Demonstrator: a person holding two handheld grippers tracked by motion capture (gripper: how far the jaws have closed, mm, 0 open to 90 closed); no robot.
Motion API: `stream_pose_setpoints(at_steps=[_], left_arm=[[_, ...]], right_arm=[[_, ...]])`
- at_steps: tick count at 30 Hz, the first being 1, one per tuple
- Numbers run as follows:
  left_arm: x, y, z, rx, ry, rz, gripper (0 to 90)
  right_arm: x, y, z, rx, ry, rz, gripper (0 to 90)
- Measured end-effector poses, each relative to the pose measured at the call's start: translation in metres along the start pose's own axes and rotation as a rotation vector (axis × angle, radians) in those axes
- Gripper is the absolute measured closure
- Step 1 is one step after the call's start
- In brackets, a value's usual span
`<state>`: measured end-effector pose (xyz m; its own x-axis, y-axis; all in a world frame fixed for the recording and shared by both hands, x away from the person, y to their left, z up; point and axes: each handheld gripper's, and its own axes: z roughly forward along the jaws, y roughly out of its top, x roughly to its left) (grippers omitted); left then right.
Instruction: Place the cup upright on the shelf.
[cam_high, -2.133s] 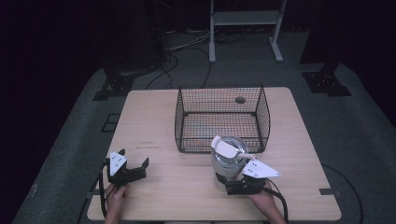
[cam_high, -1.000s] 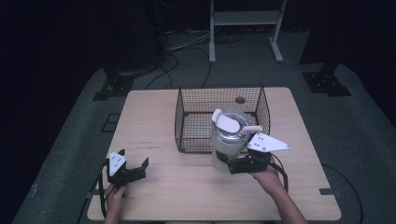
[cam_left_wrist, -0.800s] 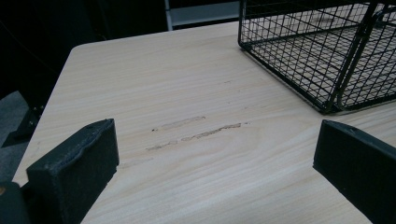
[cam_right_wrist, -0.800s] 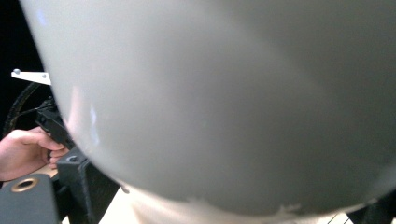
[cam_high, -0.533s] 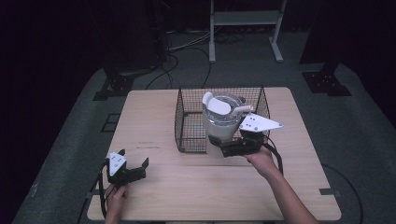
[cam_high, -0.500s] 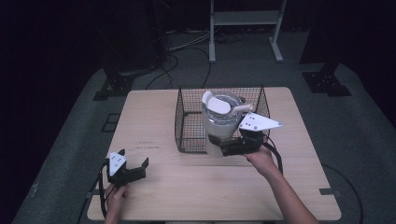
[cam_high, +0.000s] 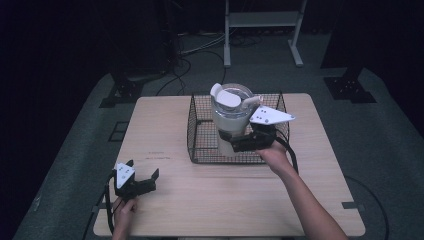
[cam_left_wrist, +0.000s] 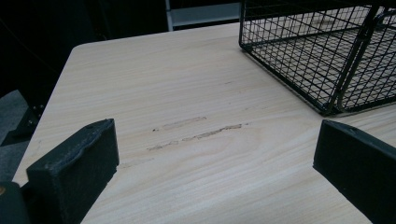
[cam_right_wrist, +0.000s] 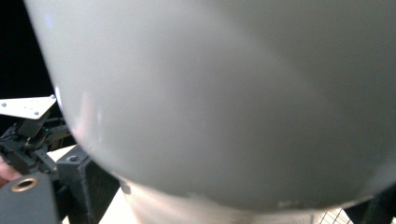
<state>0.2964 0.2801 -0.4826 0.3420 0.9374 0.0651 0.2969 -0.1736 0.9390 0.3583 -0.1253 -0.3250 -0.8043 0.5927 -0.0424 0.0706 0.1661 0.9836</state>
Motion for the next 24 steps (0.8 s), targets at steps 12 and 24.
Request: stream_pose_setpoints(at_steps=[12, 24], left_arm=[[-0.001, 0.0, 0.0, -0.004, -0.004, 0.007, 0.0], [-0.001, 0.0, 0.0, -0.008, -0.005, 0.007, 0.0]], right_arm=[[-0.012, 0.014, 0.021, 0.007, -0.009, -0.004, 8.0], [-0.028, 0.021, 0.046, 0.027, -0.022, -0.012, 8.0]])
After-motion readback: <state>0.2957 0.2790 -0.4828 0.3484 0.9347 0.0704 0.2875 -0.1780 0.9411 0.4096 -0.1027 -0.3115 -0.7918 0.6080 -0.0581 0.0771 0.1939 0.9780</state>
